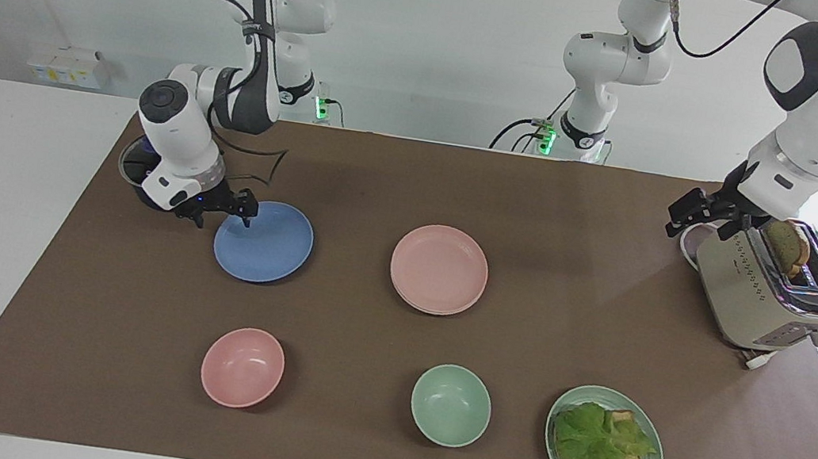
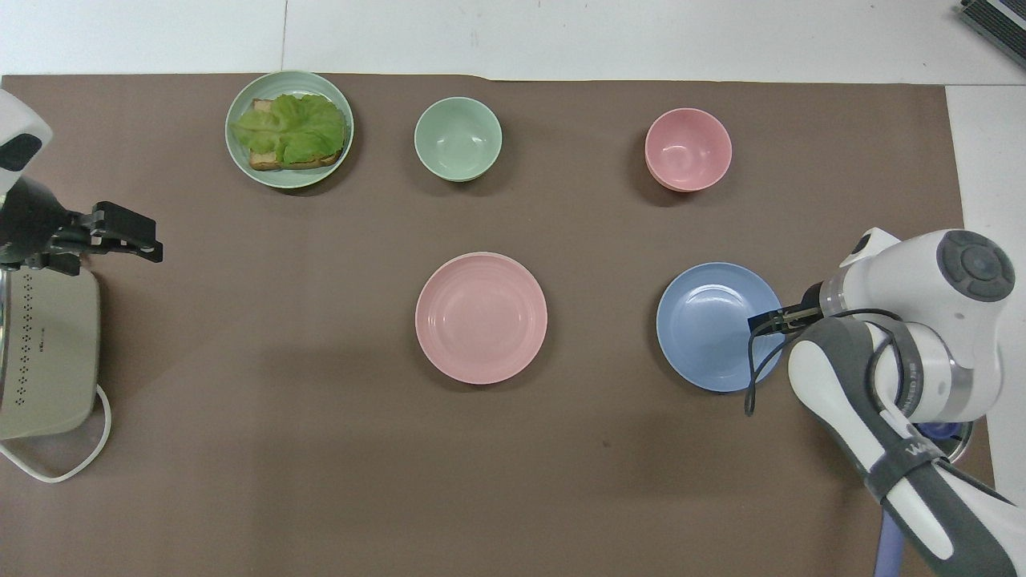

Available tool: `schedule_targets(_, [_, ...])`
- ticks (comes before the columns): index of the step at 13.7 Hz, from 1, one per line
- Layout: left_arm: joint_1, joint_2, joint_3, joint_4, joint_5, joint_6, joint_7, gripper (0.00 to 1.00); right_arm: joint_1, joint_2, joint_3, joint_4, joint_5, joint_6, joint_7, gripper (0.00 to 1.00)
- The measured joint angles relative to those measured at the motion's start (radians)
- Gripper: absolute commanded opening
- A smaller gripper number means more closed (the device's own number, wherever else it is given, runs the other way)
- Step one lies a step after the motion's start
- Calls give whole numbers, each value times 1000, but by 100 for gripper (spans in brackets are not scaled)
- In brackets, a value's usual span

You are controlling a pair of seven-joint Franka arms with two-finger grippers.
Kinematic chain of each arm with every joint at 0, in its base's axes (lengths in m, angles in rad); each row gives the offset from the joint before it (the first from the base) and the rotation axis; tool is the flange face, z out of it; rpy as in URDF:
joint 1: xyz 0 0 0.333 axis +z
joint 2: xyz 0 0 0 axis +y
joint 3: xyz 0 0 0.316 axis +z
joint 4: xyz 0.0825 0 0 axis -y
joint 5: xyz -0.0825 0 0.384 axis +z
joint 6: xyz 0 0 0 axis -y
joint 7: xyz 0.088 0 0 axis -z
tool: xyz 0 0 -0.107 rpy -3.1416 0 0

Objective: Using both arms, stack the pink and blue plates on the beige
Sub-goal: 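Lift the blue plate with the right gripper toward the pink plate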

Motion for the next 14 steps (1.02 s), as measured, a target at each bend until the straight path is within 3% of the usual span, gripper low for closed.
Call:
schedule_targets(1, [0,-16,-1,0,0,-8,0,100,-15,8,0,-7,0,11,-22,100])
schedule_targets(2, [0,-26,-1,0,0,-11,0,100,-38,18,-1,-11,0,26,-50,82])
schedule_targets(4, [0,-27,0,-2,1,-11,0,100,-60,28,-2,-11,18,35,-72,60])
schedule_targets(6, [5,-25,7,-3,2,-10,0,100,-58,29,-1,-11,43,35,-73,54])
schedule_targets(7, [12,-25,7,-3,2,-10,0,100,-58,29,1,-11,46,35,-73,37])
schedule_targets(8, [16,-25,8,-3,2,-10,0,100,-58,29,1,-12,46,35,-73,2])
schedule_targets(12, [16,-25,5,-3,2,-10,0,100,-53,29,3,3,56,14,-68,0])
schedule_targets(14, [16,-25,5,-3,2,-10,0,100,-51,30,3,64,58,-86,-68,0])
